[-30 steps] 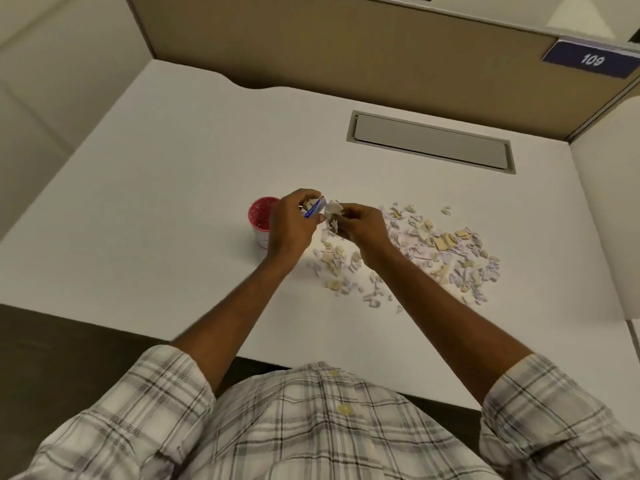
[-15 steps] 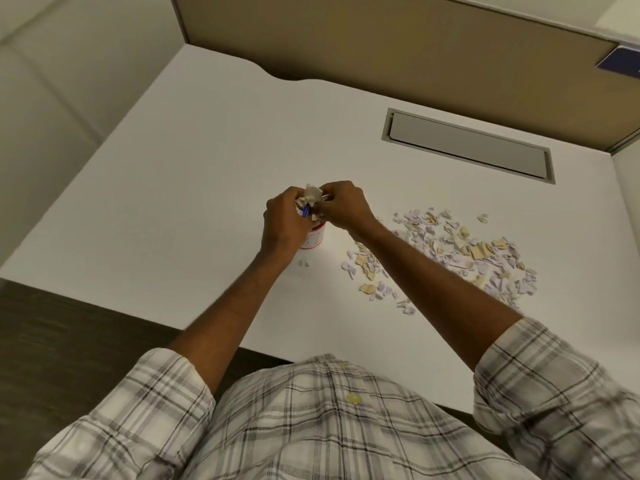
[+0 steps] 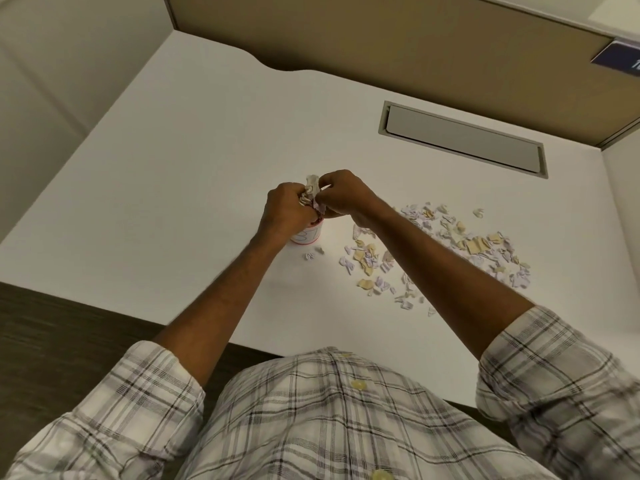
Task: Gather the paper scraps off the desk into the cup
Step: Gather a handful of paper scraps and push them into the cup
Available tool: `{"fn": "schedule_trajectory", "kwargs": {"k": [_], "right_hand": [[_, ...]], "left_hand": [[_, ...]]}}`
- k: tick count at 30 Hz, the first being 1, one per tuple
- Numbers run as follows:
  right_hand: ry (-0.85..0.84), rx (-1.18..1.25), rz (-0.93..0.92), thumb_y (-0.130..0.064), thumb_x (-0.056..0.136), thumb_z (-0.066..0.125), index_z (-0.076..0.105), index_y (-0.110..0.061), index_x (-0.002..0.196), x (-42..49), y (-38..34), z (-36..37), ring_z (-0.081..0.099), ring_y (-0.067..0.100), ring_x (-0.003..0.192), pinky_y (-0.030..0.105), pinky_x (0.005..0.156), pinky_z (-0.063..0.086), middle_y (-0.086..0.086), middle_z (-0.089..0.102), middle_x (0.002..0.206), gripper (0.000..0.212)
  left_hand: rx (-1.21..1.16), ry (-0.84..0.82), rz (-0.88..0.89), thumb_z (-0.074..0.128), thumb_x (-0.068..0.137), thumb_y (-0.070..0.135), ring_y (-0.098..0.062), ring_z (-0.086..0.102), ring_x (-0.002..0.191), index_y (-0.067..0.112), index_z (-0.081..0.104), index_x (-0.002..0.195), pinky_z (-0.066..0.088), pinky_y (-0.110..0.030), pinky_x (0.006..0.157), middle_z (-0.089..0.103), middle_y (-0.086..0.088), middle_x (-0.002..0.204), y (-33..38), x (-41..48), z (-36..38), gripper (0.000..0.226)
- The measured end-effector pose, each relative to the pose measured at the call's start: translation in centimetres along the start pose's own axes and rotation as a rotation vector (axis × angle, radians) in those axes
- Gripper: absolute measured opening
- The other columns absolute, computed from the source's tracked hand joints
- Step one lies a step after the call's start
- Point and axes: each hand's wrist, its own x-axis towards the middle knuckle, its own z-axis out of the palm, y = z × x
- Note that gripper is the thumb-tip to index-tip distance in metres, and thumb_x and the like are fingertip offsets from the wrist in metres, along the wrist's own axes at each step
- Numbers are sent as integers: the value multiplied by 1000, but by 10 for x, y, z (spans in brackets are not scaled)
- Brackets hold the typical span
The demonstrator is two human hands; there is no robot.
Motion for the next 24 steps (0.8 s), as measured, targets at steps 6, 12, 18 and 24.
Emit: {"fn": "schedule_trajectory", "kwargs": {"k": [6,12,18,24], "right_hand": [[-47,-25,8,11,84,55,68,-1,111,-1,-7,-4,74,32,94,37,79,65,22,71,106,32],[-68,-33,8,16,82,63,66,-3,121,-1,-9,-3,76,32,88,33,70,65,22,71,106,43],[-35,-40,-25,16,78,71,70,-1,115,-2,-8,-3,75,29,80,30,64,65,20,70,101,41],[84,-228,-150,12,80,69,76,-3,111,5,-2,-1,72,32,99,45,84,63,17,74,112,35]], "left_hand": [[11,30,8,64,89,14,-28,66,101,5,70,113,51,-29,81,71,-13,111,3,2,-6,27],[96,57,65,70,83,10,-28,68,100,7,73,112,55,-34,87,72,-12,110,-1,1,-13,29],[170,87,78,77,78,12,-27,70,92,9,75,107,57,-35,86,74,-11,104,-5,2,-14,29],[192,114,71,76,79,13,-27,69,99,7,72,114,55,-35,90,72,-11,113,-7,4,-13,35]]}}
